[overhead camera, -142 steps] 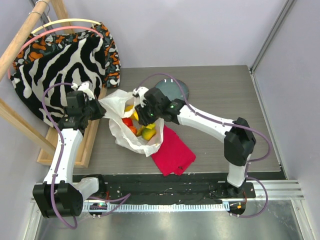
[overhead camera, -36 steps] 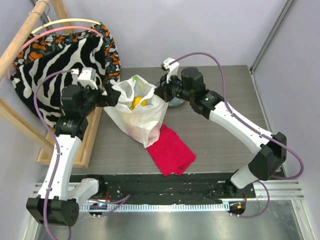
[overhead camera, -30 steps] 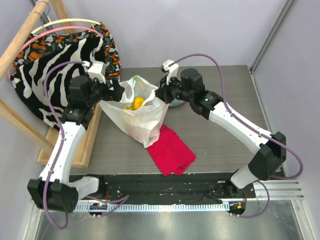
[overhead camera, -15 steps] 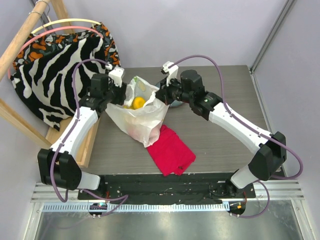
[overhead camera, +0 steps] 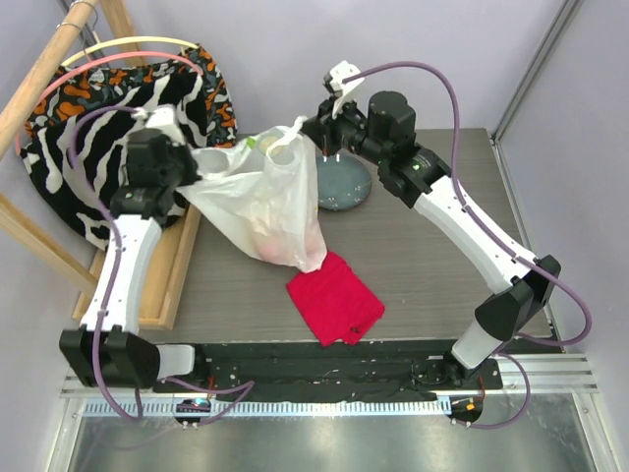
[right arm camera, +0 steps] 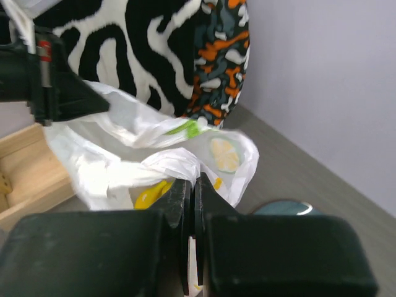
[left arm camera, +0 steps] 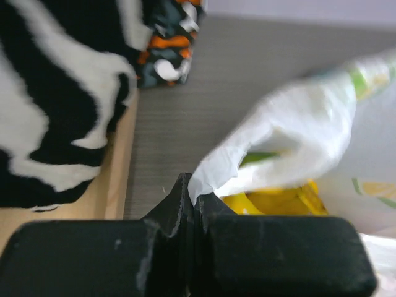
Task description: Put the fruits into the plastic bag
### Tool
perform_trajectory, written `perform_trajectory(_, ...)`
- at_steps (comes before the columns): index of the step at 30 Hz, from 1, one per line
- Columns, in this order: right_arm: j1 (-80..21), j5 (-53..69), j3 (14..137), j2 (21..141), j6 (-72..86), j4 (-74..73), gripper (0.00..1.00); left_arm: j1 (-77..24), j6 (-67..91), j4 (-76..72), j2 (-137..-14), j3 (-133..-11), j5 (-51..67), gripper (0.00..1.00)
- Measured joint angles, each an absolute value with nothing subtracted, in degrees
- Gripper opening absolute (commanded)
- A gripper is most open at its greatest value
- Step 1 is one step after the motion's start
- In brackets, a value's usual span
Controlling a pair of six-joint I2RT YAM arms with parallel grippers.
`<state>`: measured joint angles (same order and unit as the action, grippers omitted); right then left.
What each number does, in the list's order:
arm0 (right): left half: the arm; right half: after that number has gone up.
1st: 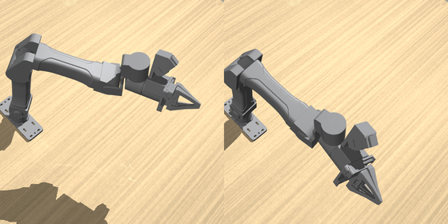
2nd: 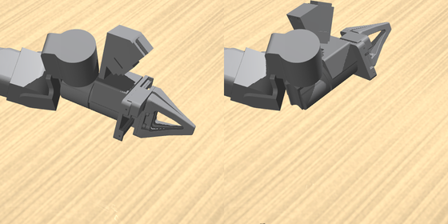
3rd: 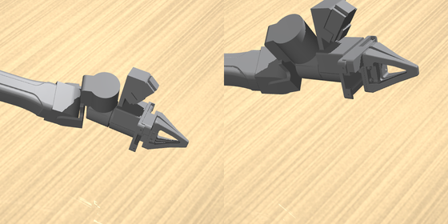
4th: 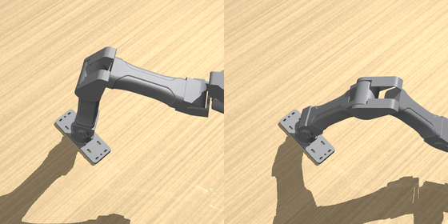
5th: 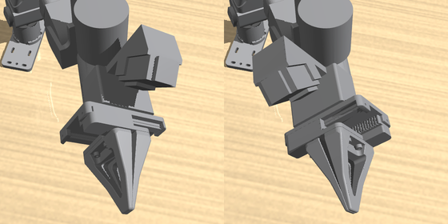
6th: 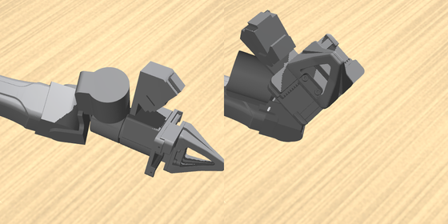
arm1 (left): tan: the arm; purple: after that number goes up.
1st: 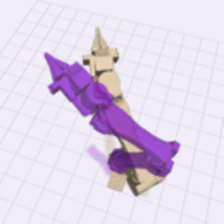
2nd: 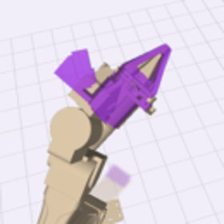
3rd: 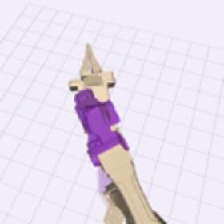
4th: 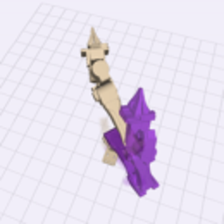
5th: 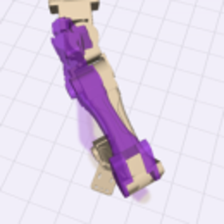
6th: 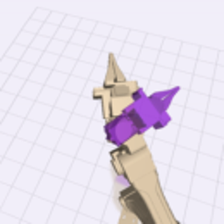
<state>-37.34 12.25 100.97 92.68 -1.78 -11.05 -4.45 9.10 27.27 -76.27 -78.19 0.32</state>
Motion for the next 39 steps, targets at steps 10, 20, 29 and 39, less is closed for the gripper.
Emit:
perform_trajectory(10, -35.7, 12.21, 102.72, 98.45, -4.86, -7.55, 0.01, 1.45, 27.24, 14.44, -61.69, -62.11, 4.67, 0.0)
perform_trajectory(20, -32.23, 14.79, 98.26, 107.53, -3.01, -4.6, 0.17, 1.48, 35.62, 8.01, -62.13, -46.5, 4.27, 0.13)
perform_trajectory(29, -32.18, 16.08, 94.11, 103.92, -0.86, -1.74, 0.89, 1.48, 34.44, 7.05, -59.92, -49.17, 3.66, 0.91)
perform_trajectory(39, -32.18, 16.36, 82.5, 88.44, -1.39, -0.54, 0.96, 1.48, 29.91, 10.7, -56.23, -55.61, 0.3, 1.0)
